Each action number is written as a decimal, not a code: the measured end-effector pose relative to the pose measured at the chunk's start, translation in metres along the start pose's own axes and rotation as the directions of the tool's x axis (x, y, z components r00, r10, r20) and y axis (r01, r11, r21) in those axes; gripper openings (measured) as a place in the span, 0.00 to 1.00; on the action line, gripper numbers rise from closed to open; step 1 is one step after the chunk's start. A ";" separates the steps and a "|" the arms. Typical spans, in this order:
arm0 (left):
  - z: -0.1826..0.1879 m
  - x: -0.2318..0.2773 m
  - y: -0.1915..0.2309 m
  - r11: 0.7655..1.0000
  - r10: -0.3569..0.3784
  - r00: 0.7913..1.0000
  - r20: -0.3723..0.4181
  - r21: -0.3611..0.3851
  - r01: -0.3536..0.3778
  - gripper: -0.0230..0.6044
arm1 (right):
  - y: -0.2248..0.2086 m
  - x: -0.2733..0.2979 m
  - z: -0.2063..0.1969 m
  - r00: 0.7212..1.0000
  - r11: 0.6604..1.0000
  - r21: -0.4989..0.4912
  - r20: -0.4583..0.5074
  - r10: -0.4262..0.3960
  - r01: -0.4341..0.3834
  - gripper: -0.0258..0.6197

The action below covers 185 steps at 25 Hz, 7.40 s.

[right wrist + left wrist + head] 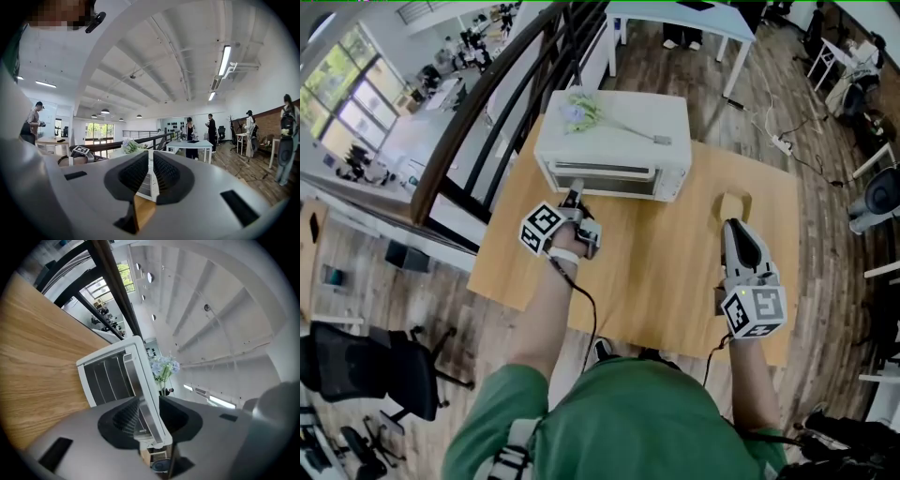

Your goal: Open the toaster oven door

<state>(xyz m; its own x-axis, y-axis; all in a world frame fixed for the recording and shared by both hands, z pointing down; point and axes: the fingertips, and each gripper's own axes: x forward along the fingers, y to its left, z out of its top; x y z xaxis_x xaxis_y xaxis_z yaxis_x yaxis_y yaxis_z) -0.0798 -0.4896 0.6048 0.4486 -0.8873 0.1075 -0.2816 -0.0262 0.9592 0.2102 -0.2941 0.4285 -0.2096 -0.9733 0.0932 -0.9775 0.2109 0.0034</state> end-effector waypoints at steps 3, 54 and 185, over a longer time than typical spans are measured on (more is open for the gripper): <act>0.003 0.015 0.010 0.999 0.028 1.000 0.012 -0.023 -0.028 0.28 | -0.010 -0.001 -0.002 1.000 1.000 -0.001 -0.005 -0.022 0.022 0.12; -0.027 -0.023 0.061 0.996 0.000 0.999 -0.034 -0.092 -0.003 0.25 | 0.054 0.023 -0.022 0.992 0.994 -0.007 -0.052 0.112 -0.112 0.11; -0.028 -0.174 -0.259 0.097 -0.243 0.967 0.076 0.994 -0.054 0.20 | 0.088 0.016 0.093 0.927 0.953 -0.108 0.225 0.300 -0.282 0.10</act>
<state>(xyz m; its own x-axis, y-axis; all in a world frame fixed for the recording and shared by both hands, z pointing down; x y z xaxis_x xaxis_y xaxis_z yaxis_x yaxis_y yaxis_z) -0.0606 -0.3154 0.3448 0.4377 -0.8868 -0.1486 -0.8944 -0.4124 -0.1732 0.1188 -0.2996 0.3378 -0.4924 -0.8595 -0.1371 -0.8703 0.4851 0.0848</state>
